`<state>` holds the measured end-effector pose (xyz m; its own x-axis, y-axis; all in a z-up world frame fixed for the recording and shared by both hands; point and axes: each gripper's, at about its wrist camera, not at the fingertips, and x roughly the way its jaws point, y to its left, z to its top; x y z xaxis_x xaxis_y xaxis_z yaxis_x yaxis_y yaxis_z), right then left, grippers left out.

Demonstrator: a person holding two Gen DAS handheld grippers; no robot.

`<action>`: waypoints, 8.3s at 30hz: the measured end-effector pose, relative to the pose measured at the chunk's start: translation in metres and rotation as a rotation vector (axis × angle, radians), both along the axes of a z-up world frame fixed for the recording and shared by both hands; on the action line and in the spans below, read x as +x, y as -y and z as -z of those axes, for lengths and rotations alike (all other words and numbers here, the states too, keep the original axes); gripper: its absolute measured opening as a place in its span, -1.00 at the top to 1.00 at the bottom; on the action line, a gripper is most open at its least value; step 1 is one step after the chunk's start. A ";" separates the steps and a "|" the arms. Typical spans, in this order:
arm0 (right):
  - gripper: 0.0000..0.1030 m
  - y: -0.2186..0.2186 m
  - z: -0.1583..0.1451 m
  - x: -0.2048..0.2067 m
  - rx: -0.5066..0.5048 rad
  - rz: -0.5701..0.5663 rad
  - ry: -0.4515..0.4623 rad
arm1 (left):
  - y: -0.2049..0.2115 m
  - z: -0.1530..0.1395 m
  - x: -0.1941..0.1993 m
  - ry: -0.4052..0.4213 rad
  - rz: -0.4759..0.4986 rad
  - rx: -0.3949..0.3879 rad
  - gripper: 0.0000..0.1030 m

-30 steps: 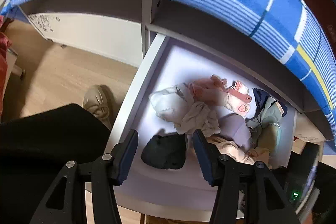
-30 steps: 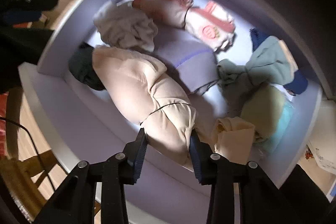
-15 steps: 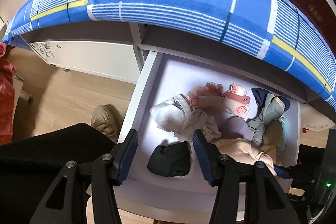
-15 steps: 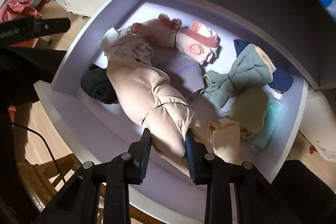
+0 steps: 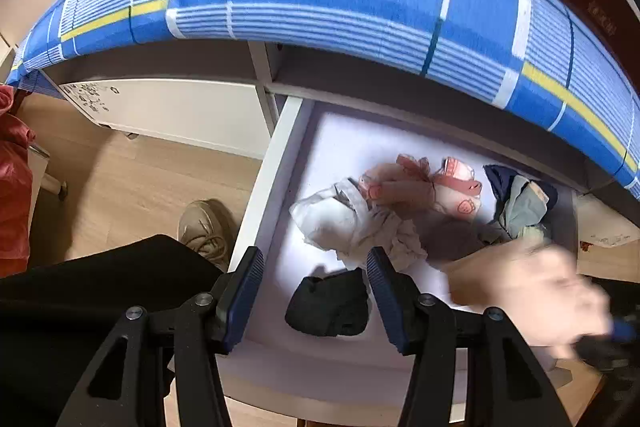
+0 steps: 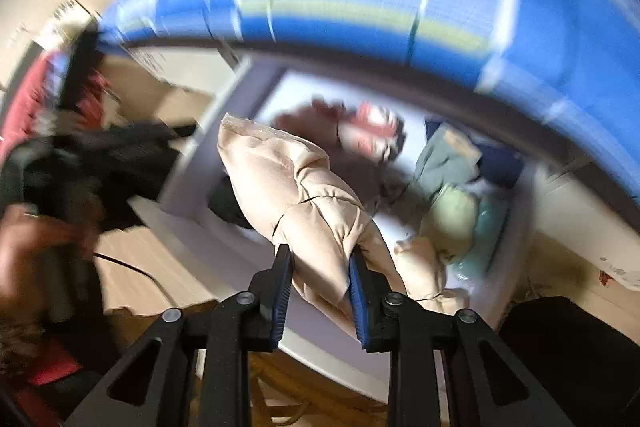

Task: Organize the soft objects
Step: 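Carry the beige garment up into the gold tray and open the right gripper, then grasp and lift the white crumpled cloth with the left gripper while the right gripper returns to the drawer, then place the white cloth into the gold tray beside the beige garment, left gripper, then grasp the cream garment in the drawer with the right gripper, then carry the cream garment into the gold tray and open the right gripper, then lower the left gripper toward the grey cloth while the right gripper returns to the drawer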

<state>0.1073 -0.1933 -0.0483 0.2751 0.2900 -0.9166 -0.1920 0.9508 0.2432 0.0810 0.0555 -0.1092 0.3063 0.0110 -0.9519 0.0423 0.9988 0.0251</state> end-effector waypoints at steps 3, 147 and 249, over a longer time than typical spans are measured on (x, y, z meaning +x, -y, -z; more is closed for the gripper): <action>0.53 0.021 -0.044 -0.008 0.073 0.026 0.068 | 0.004 0.007 0.001 -0.028 0.007 0.004 -0.06; -0.68 0.020 0.155 -0.069 -0.175 0.202 -0.365 | 0.117 -0.110 0.013 0.235 0.406 -0.199 -0.35; -0.42 0.053 -0.117 -0.002 0.107 0.301 0.453 | 0.078 0.057 0.008 -0.175 0.137 -0.182 -0.33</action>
<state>0.1057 -0.2462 0.0684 0.7199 0.2231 -0.6572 -0.0237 0.9543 0.2979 0.0892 -0.0225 -0.1666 0.1242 -0.1949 -0.9729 0.1647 0.9710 -0.1734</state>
